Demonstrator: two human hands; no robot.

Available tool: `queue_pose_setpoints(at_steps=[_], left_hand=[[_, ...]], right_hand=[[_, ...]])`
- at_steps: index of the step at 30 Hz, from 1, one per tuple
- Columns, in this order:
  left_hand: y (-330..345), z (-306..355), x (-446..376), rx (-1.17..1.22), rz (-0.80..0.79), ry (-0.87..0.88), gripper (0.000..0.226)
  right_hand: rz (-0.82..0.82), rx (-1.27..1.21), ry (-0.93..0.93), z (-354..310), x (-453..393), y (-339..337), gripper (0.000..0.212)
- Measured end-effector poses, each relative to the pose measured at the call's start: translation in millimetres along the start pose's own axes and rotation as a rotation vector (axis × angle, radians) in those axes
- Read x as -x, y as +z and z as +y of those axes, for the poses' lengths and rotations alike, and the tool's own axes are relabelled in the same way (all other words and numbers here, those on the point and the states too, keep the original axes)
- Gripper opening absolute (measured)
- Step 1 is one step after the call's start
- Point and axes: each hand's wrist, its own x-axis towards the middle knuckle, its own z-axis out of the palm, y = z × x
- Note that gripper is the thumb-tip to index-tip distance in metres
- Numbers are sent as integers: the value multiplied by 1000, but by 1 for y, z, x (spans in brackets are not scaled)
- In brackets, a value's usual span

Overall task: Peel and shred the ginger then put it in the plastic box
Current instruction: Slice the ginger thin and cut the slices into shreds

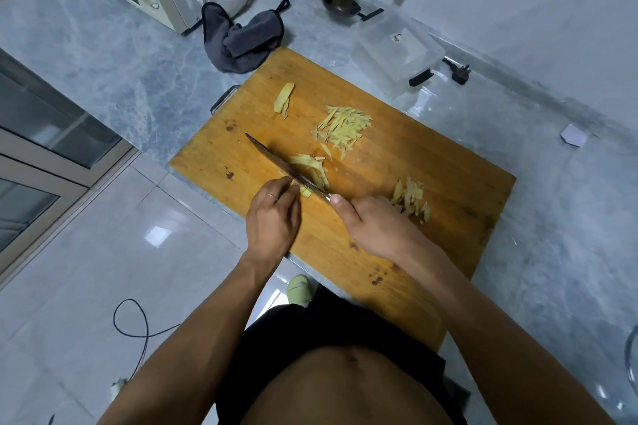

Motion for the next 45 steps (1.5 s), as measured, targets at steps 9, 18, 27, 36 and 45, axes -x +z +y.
queue_pose_setpoints(at_steps=[9, 18, 27, 36, 45], left_hand=[[0, -3, 5, 43, 8, 38, 21], [2, -2, 4, 72, 46, 49, 21], [8, 0, 2, 113, 86, 8, 23], [11, 0, 3, 108, 99, 11, 23], [10, 1, 7, 123, 63, -21, 27]], right_hand=[[29, -3, -15, 4, -3, 6, 73], [-4, 31, 54, -8, 2, 5, 60], [-37, -35, 125, -6, -11, 7, 63], [-6, -35, 171, -7, -6, 21, 59], [29, 14, 103, -7, -5, 15, 65]])
